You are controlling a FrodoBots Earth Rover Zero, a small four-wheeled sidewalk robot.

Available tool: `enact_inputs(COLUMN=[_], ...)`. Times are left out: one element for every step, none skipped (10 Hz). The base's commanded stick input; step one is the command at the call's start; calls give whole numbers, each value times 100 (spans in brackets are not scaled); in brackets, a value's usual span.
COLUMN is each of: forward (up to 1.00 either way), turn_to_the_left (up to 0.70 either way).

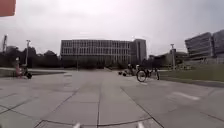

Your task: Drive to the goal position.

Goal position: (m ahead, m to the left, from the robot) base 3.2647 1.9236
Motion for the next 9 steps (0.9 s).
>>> enact_inputs(forward=[45, 45, 45, 45, 45, 45, 45, 45, 45], turn_to_the_left=[0, 0, 0, 0, 0, 0, 0, 0, 5])
